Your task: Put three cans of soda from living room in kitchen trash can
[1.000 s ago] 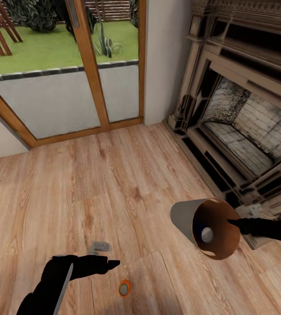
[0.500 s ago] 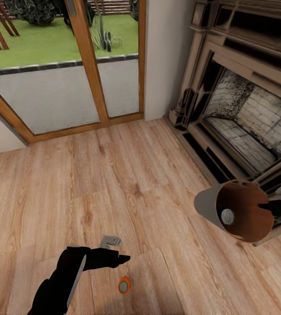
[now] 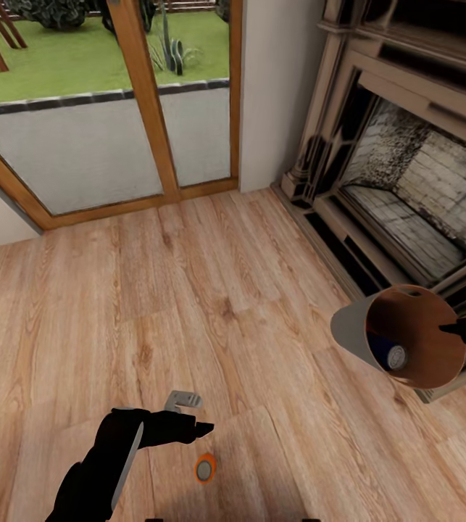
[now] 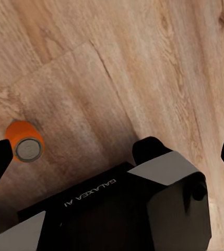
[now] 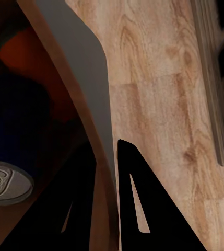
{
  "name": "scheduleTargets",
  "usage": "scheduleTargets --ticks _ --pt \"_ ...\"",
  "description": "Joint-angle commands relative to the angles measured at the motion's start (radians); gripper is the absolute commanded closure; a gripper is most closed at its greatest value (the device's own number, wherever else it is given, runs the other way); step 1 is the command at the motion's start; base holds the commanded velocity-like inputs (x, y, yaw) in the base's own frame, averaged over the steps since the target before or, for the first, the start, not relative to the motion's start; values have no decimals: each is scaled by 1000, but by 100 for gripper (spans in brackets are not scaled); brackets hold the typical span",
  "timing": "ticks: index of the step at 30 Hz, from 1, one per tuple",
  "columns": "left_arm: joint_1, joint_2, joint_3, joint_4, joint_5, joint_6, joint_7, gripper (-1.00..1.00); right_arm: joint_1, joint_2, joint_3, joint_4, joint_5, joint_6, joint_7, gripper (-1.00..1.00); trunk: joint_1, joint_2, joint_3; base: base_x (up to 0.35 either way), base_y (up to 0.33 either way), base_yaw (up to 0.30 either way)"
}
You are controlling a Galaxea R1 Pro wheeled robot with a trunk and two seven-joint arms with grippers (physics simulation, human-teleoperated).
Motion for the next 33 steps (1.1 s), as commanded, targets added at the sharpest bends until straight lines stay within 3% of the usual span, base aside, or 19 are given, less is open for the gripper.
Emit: scheduleTargets --ticks 1,10,21,33 --pt "0 0 0 0 0 0 1 -100 -1 0 4 -2 -9 11 5 100 4 -7 -5 0 0 0" --pt "0 0 -1 0 -2 0 14 -100 -2 -1 39 -27 -6 51 5 100 38 -70 -47 0 0 0" --pt "0 -1 -4 1 -2 1 15 -100 -2 1 42 -29 27 55 3 100 80 -147 -98 0 0 0" --pt "-1 -2 -18 17 -2 2 16 -100 -3 2 45 -62 32 66 3 100 126 -231 -154 0 0 0"
